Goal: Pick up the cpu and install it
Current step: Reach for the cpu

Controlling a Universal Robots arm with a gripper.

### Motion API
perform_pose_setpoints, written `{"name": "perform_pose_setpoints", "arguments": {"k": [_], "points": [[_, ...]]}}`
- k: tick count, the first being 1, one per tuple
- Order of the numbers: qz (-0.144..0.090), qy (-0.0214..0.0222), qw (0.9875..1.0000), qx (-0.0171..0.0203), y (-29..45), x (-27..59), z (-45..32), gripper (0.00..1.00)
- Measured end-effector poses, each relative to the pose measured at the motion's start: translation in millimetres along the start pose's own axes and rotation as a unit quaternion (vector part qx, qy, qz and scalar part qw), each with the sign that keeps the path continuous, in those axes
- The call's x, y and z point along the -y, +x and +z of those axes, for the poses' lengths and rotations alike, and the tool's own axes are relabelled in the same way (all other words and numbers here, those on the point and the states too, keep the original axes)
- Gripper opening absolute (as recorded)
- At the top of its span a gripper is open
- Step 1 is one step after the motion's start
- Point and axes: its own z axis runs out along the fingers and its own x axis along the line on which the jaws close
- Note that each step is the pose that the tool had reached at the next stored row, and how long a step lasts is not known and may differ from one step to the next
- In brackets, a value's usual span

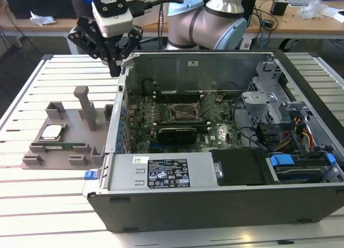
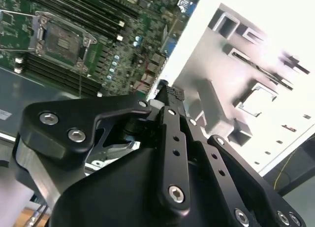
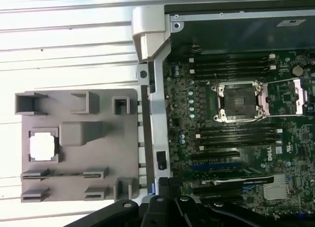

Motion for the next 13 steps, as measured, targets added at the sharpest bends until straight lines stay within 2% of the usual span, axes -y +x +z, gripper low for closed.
{"name": "perform_pose_setpoints", "arguments": {"k": [1,2,8,13], "points": [[0.0,0.0,1.0,0.0,6.6,0.5,-0.2,0.11],[0.0,0.0,1.0,0.0,16.6,1.2,-0.4,0.11],[0.0,0.0,1.0,0.0,42.9,2.9,-1.0,0.11],[0.0,0.0,1.0,0.0,58.7,3.9,-1.3,0.11]]}}
